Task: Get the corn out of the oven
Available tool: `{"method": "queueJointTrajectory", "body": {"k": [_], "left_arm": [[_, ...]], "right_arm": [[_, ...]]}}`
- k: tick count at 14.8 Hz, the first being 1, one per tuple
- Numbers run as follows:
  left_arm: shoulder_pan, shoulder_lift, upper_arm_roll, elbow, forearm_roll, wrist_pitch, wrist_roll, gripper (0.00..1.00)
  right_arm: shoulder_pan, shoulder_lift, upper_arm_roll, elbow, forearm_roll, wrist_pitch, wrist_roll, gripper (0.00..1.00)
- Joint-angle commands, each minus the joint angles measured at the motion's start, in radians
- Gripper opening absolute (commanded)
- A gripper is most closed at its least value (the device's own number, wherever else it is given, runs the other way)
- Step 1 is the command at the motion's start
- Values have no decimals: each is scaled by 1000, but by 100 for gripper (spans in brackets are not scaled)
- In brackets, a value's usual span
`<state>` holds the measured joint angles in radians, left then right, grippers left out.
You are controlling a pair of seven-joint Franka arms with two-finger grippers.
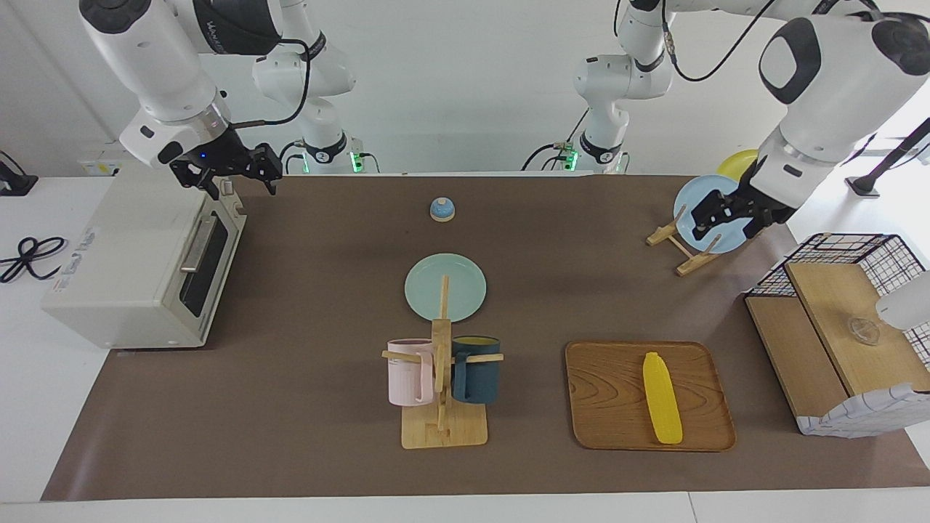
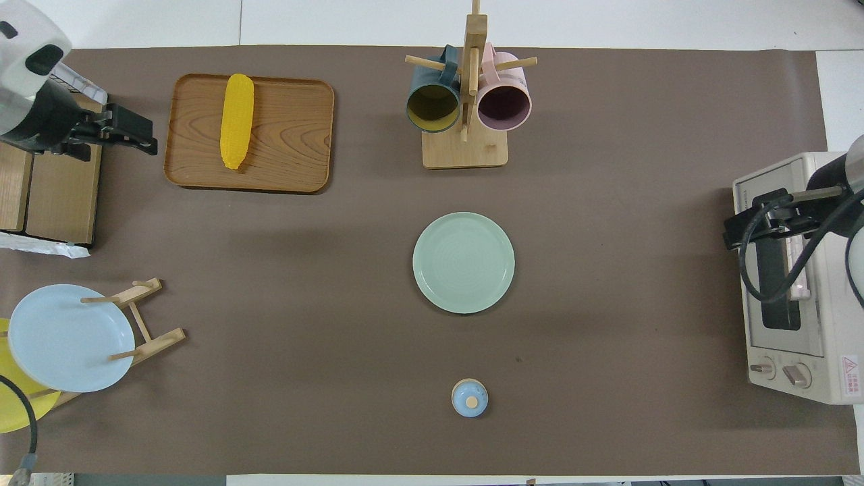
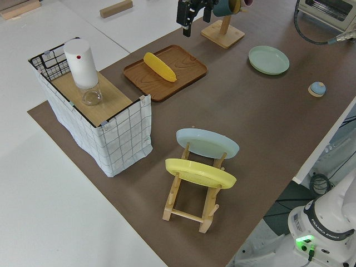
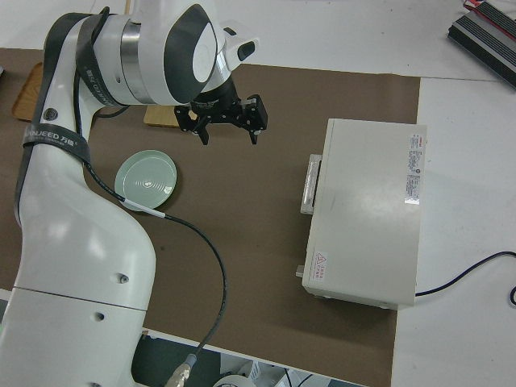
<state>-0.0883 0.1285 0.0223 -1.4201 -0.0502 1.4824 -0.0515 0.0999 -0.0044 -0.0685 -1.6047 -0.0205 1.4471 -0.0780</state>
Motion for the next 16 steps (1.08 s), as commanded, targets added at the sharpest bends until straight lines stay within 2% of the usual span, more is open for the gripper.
{"method": "queueJointTrajectory", "body": {"k": [1, 5, 7, 8, 10, 13, 16], "left_arm": [[9, -98, -5, -48, 30, -111, -13, 100], [21, -217, -9, -208, 29, -120, -19, 100], [16, -257, -10, -311, 27, 9, -28, 100], [13, -262, -10, -331, 27, 72, -36, 100], [12, -247, -12, -312, 29, 102, -34, 100], [9, -185, -19, -238, 55, 96, -31, 100], [12, -176, -42, -244, 87, 99, -24, 100]], "right_arm": [[-2, -11, 1, -6, 13, 9, 15, 100], [-2, -11, 1, -6, 13, 9, 15, 100], [-2, -11, 1, -6, 13, 9, 14, 100], [-2, -11, 1, -6, 13, 9, 14, 100], [-2, -11, 1, -6, 13, 9, 12, 100], [-2, -11, 1, -6, 13, 9, 12, 100], [-2, -11, 1, -6, 13, 9, 14, 100]]}}
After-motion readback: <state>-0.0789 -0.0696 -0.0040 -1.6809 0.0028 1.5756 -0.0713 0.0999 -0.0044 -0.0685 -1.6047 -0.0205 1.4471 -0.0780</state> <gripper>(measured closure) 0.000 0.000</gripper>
